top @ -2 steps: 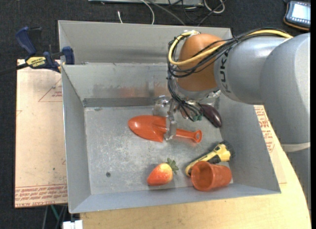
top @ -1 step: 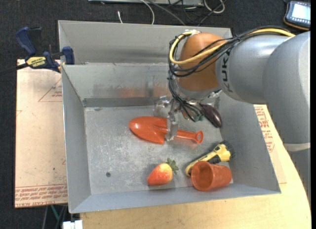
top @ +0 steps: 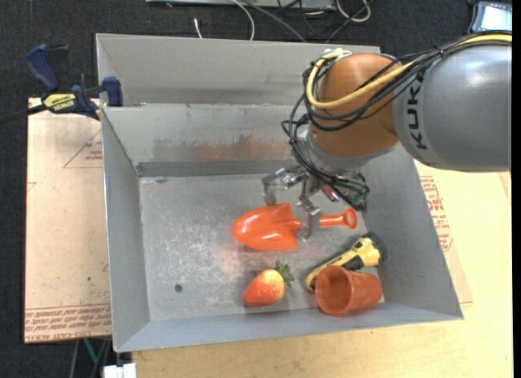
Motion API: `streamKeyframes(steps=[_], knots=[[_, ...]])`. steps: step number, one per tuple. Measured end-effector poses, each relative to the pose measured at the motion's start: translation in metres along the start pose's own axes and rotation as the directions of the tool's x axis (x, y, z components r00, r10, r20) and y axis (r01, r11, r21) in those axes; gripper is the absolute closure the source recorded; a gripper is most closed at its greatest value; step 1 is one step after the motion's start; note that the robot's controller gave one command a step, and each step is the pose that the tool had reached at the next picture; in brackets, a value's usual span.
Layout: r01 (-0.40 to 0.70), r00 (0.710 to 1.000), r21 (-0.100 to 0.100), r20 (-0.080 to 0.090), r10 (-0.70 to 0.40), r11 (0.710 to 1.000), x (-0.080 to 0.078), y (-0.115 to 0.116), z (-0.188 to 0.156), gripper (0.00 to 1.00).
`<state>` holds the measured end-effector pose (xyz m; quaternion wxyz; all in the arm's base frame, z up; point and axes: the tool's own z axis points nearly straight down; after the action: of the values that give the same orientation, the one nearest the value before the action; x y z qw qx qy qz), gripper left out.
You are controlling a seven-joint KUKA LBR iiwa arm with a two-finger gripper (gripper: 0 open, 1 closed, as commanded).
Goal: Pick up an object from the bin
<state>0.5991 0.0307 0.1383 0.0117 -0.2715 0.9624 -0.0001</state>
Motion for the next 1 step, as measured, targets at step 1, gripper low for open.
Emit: streamKeyframes(steps=[1], knots=[[-0.201,0.980,0.000,0.002,0.201,0.980,-0.0285,-0.0109,-0.1002,1.00]])
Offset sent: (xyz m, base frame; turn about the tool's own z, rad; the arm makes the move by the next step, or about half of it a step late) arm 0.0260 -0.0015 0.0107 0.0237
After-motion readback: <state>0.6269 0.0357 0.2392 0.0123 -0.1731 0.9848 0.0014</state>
